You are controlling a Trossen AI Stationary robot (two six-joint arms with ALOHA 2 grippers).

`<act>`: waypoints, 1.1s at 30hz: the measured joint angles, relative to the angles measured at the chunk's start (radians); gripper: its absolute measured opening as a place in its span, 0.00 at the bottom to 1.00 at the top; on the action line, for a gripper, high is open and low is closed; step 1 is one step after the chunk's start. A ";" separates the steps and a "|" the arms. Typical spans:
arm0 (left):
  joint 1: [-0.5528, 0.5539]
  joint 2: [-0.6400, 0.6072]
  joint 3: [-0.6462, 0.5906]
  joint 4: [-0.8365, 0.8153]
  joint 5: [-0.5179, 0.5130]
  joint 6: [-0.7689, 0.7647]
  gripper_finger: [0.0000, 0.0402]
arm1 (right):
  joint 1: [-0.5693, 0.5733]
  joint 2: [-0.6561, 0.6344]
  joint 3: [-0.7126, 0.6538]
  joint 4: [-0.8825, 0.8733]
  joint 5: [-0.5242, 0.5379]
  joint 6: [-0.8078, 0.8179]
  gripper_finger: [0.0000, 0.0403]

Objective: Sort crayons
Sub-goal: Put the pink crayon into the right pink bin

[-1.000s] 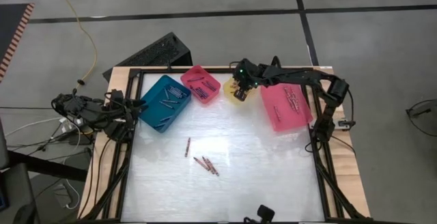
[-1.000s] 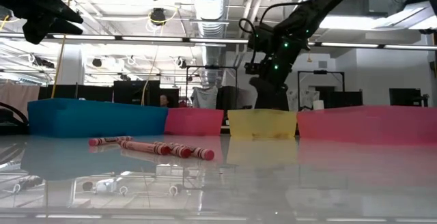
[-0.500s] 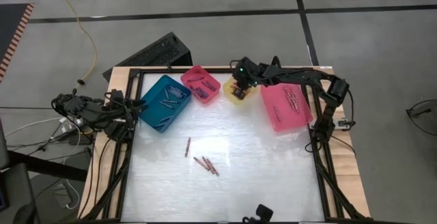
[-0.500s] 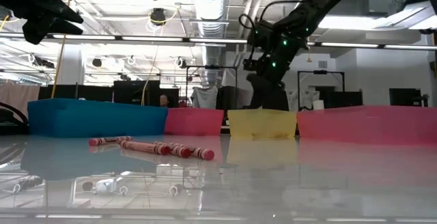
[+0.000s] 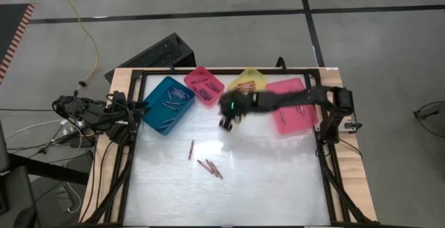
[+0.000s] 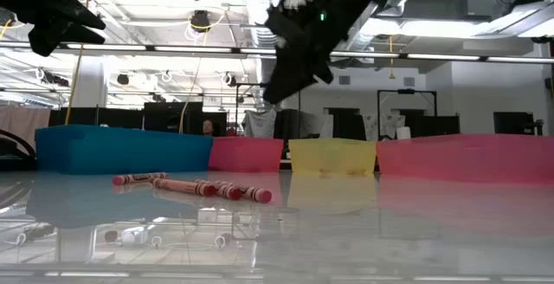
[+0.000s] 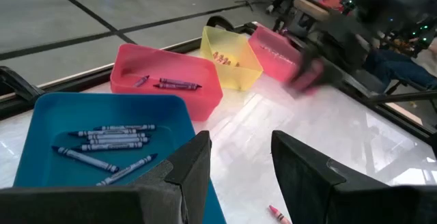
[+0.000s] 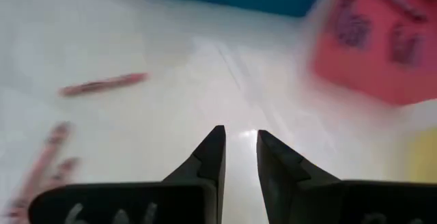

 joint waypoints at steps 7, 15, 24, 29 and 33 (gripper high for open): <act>0.000 0.000 0.000 0.003 0.000 -0.007 0.36 | 0.333 0.065 -0.001 0.096 0.308 0.209 0.20; 0.000 0.000 0.001 0.003 0.000 -0.040 0.36 | 0.512 0.201 -0.001 0.187 0.436 0.283 0.20; 0.000 0.000 0.000 0.001 0.013 -0.095 0.36 | 0.532 0.299 0.056 0.198 0.422 0.297 0.20; 0.000 0.000 0.000 0.003 0.012 -0.098 0.36 | 0.533 0.299 0.056 0.160 0.404 0.323 0.20; 0.000 0.000 0.000 0.002 0.012 -0.098 0.36 | 0.533 0.318 0.056 0.167 0.381 0.345 0.20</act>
